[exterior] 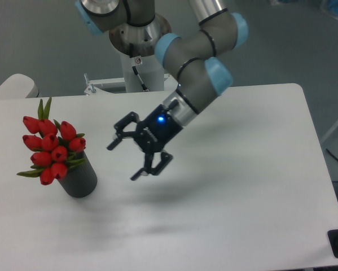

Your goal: Insert the flowers into the vase

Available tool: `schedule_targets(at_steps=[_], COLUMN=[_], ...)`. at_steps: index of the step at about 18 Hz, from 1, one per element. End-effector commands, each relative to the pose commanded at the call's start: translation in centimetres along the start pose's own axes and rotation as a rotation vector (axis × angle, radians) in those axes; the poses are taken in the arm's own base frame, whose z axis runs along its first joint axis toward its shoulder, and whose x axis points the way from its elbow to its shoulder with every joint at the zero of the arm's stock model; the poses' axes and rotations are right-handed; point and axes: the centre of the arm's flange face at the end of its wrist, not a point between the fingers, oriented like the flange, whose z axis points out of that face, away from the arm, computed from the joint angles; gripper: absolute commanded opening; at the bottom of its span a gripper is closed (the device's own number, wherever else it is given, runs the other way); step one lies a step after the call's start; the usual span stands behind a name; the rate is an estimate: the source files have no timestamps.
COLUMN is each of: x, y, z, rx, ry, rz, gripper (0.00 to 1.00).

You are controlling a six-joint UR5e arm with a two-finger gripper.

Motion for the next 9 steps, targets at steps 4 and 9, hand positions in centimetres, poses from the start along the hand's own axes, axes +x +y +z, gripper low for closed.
schedule_targets(at_steps=[4, 9], x=[-2.0, -5.1], y=[1.5, 3.1], z=[-0.7, -1.6], rx=[-0.145, -0.365], ry=[-0.044, -0.104], rz=[0.002, 0.022], gripper=[1.00, 1.00])
